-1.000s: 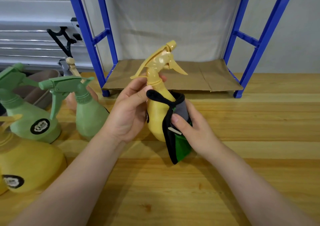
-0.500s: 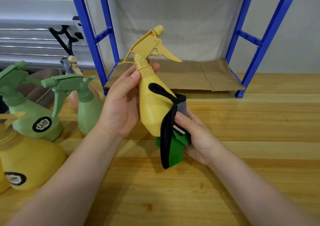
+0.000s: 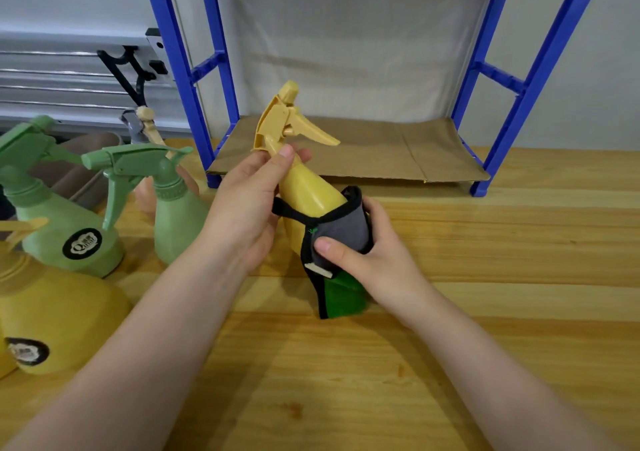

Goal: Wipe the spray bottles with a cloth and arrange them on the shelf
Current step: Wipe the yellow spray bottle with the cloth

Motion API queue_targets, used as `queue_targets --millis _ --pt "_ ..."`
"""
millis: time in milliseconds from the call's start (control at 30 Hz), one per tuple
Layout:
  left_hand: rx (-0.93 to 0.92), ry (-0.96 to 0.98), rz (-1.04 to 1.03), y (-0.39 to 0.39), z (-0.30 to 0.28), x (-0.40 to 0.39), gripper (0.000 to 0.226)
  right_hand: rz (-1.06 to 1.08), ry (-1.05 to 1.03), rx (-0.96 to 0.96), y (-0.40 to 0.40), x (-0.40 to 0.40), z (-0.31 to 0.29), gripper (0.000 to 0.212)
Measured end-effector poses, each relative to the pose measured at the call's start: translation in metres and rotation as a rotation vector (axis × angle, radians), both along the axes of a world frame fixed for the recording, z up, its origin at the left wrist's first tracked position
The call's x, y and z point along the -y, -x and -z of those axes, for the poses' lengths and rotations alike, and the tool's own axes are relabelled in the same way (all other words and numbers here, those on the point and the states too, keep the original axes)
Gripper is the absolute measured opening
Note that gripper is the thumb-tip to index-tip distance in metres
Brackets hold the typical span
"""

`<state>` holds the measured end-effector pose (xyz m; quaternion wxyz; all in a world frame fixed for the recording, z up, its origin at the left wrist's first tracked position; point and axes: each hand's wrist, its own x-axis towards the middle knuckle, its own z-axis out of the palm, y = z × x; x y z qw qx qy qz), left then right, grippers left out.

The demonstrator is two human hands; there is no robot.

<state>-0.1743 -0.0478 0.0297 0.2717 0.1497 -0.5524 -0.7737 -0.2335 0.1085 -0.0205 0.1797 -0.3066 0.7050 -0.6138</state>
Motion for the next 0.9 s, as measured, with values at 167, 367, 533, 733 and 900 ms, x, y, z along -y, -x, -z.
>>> queue_targets --millis 167,367,533,733,900 --pt "-0.047 0.112 0.113 -0.004 -0.001 -0.010 0.020 0.012 -0.025 -0.160 -0.002 0.004 0.006 0.075" --pt "-0.099 0.173 0.332 -0.004 0.006 -0.022 0.035 0.056 -0.061 -0.324 0.000 0.002 0.004 0.054" --pt "-0.087 0.209 0.493 -0.005 0.010 -0.029 0.029 0.098 -0.081 -0.506 -0.004 -0.004 -0.015 0.029" --pt "-0.167 0.250 0.502 -0.008 0.008 -0.027 0.028 0.076 -0.050 -0.591 -0.006 -0.004 -0.022 0.029" --pt "-0.172 0.143 0.401 -0.007 0.011 -0.021 0.029 0.056 -0.149 -0.531 0.002 -0.005 -0.008 0.043"
